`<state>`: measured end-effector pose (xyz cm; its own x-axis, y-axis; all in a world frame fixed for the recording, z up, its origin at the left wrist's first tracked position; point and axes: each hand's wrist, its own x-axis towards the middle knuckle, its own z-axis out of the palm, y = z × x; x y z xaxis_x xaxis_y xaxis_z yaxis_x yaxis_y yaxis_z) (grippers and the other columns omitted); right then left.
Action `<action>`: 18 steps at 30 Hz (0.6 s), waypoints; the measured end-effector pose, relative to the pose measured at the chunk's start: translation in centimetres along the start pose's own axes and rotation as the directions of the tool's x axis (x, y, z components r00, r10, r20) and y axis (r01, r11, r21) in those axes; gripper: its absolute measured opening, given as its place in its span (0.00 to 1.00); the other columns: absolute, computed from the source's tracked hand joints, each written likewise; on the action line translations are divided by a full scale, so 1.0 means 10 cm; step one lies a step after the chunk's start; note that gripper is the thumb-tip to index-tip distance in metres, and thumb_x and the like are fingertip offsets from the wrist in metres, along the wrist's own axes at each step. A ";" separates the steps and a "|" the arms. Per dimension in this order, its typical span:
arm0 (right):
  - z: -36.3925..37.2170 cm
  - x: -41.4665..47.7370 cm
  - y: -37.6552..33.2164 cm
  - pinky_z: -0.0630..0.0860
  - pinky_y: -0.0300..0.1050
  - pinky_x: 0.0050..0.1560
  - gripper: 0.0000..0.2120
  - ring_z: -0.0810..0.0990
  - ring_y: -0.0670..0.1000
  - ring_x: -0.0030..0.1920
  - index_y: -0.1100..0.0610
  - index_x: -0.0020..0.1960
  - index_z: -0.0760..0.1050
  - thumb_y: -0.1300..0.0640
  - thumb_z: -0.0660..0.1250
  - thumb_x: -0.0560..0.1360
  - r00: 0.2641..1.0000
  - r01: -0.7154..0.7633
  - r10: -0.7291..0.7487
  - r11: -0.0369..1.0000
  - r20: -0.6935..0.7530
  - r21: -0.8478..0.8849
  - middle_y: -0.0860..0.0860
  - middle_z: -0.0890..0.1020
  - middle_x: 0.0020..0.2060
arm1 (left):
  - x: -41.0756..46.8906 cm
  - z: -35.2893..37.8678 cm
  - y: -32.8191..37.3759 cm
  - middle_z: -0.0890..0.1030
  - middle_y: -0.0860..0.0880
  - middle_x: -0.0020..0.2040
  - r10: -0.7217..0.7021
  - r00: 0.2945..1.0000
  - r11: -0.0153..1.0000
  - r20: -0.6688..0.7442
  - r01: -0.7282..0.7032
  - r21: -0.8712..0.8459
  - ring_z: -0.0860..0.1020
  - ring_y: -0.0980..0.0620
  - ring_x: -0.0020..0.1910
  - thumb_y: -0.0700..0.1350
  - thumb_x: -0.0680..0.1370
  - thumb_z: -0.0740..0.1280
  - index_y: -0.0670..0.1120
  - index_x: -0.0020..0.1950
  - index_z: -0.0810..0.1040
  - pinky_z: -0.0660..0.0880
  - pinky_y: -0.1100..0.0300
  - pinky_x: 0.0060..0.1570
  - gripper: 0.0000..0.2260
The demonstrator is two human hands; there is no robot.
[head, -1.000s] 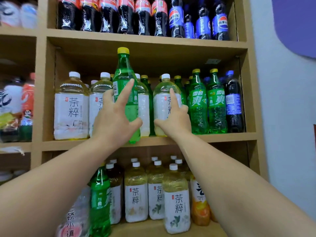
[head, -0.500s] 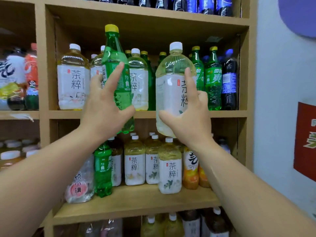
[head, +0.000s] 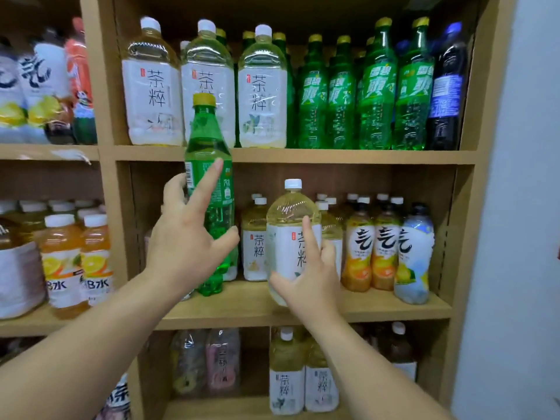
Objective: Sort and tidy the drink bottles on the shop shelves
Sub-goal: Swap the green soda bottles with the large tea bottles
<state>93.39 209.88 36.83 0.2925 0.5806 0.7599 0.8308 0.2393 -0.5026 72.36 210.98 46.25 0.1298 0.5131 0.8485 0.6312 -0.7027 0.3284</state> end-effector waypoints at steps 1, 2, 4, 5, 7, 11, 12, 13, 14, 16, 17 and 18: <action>0.09 -0.02 0.06 0.74 0.44 0.47 0.57 0.72 0.49 0.52 0.24 0.73 0.32 0.39 0.75 0.67 1.000 -0.020 0.021 1.000 0.016 -0.016 0.48 0.64 0.59 | -0.04 0.04 -0.04 0.58 0.48 0.76 -0.001 1.000 1.000 0.008 0.001 0.000 0.77 0.41 0.42 0.50 0.73 0.75 0.79 0.74 0.44 0.76 0.50 0.51 0.48; 0.18 -0.04 0.11 0.76 0.46 0.48 0.56 0.72 0.50 0.55 0.24 0.74 0.32 0.39 0.74 0.67 0.999 -0.042 0.043 0.998 0.026 -0.041 0.49 0.65 0.61 | -0.09 0.07 -0.08 0.59 0.48 0.76 -0.003 1.000 1.000 0.016 0.003 -0.001 0.78 0.42 0.41 0.50 0.73 0.76 0.78 0.74 0.44 0.76 0.50 0.50 0.48; 0.35 -0.06 0.21 0.78 0.50 0.53 0.57 0.72 0.53 0.61 0.26 0.74 0.30 0.38 0.74 0.67 0.995 -0.092 0.095 0.992 0.040 -0.088 0.51 0.64 0.66 | -0.18 0.14 -0.16 0.59 0.47 0.76 -0.011 0.999 1.000 0.041 0.011 -0.005 0.78 0.45 0.36 0.49 0.73 0.76 0.78 0.74 0.44 0.78 0.49 0.49 0.48; 0.43 -0.07 0.24 0.79 0.51 0.56 0.57 0.71 0.55 0.65 0.26 0.74 0.30 0.37 0.74 0.68 0.992 -0.113 0.118 0.988 0.044 -0.103 0.53 0.62 0.69 | -0.22 0.18 -0.20 0.59 0.46 0.76 -0.014 0.999 1.000 0.050 0.014 -0.001 0.77 0.46 0.36 0.49 0.72 0.76 0.78 0.74 0.44 0.78 0.48 0.48 0.49; 0.54 -0.08 0.27 0.76 0.51 0.62 0.59 0.67 0.56 0.70 0.28 0.76 0.30 0.36 0.75 0.68 0.991 -0.124 0.130 0.985 0.044 -0.118 0.54 0.59 0.72 | -0.27 0.24 -0.28 0.59 0.46 0.76 -0.016 0.998 1.000 0.060 0.015 0.013 0.76 0.49 0.41 0.49 0.72 0.76 0.76 0.75 0.44 0.79 0.48 0.48 0.49; 0.67 -0.02 0.26 0.72 0.50 0.66 0.60 0.65 0.57 0.70 0.30 0.77 0.30 0.31 0.75 0.66 0.989 -0.112 0.125 0.982 0.081 -0.149 0.54 0.55 0.73 | -0.26 0.37 -0.35 0.59 0.47 0.77 -0.005 0.998 1.000 0.063 0.006 -0.012 0.72 0.50 0.59 0.48 0.72 0.77 0.74 0.77 0.46 0.79 0.48 0.56 0.49; 0.70 -0.02 0.26 0.71 0.52 0.67 0.60 0.66 0.58 0.70 0.32 0.77 0.30 0.29 0.74 0.66 0.989 -0.113 0.130 0.975 0.073 -0.192 0.56 0.55 0.73 | -0.25 0.39 -0.36 0.58 0.47 0.77 -0.001 0.998 1.000 0.062 0.002 -0.020 0.71 0.51 0.56 0.48 0.73 0.77 0.73 0.78 0.46 0.78 0.49 0.56 0.48; 0.74 -0.03 0.26 0.71 0.54 0.68 0.60 0.67 0.59 0.70 0.34 0.78 0.30 0.27 0.72 0.66 0.990 -0.115 0.132 0.962 0.051 -0.249 0.58 0.56 0.73 | -0.25 0.41 -0.36 0.58 0.47 0.78 0.003 0.998 1.000 0.064 -0.001 -0.022 0.71 0.52 0.53 0.48 0.73 0.77 0.73 0.78 0.46 0.79 0.49 0.54 0.48; 0.77 -0.04 0.27 0.70 0.56 0.68 0.59 0.67 0.60 0.69 0.35 0.79 0.30 0.25 0.70 0.66 0.992 -0.114 0.126 0.947 0.019 -0.300 0.60 0.58 0.73 | -0.24 0.43 -0.35 0.57 0.46 0.79 0.007 0.997 1.000 0.071 -0.005 -0.021 0.72 0.51 0.50 0.48 0.73 0.76 0.74 0.77 0.45 0.79 0.49 0.52 0.48; 0.83 -0.08 0.31 0.68 0.58 0.68 0.57 0.67 0.61 0.69 0.38 0.80 0.31 0.22 0.65 0.67 0.994 -0.110 0.109 0.926 -0.023 -0.361 0.61 0.62 0.72 | -0.22 0.44 -0.32 0.57 0.45 0.79 0.018 0.996 1.000 0.089 -0.015 -0.026 0.76 0.47 0.47 0.48 0.73 0.76 0.74 0.77 0.45 0.80 0.48 0.48 0.49; 0.84 -0.09 0.33 0.68 0.58 0.68 0.56 0.68 0.61 0.68 0.38 0.81 0.33 0.22 0.63 0.67 0.994 -0.107 0.104 0.921 -0.029 -0.375 0.61 0.64 0.71 | -0.21 0.44 -0.30 0.57 0.45 0.79 0.026 0.995 0.999 0.097 -0.023 -0.031 0.77 0.45 0.47 0.48 0.73 0.76 0.75 0.77 0.45 0.80 0.49 0.47 0.49; 0.83 -0.10 0.36 0.69 0.59 0.67 0.55 0.68 0.61 0.67 0.39 0.82 0.35 0.22 0.62 0.68 0.995 -0.096 0.091 0.918 -0.030 -0.385 0.61 0.65 0.70 | -0.19 0.44 -0.27 0.56 0.45 0.80 0.034 0.994 0.999 0.101 -0.031 -0.031 0.78 0.46 0.46 0.49 0.73 0.76 0.76 0.76 0.44 0.80 0.50 0.45 0.49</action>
<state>92.17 216.61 30.85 0.3813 0.5760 0.7231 0.9169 -0.1361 -0.3752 73.76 214.09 41.90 0.2278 0.5361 0.8129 0.6029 -0.7332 0.3146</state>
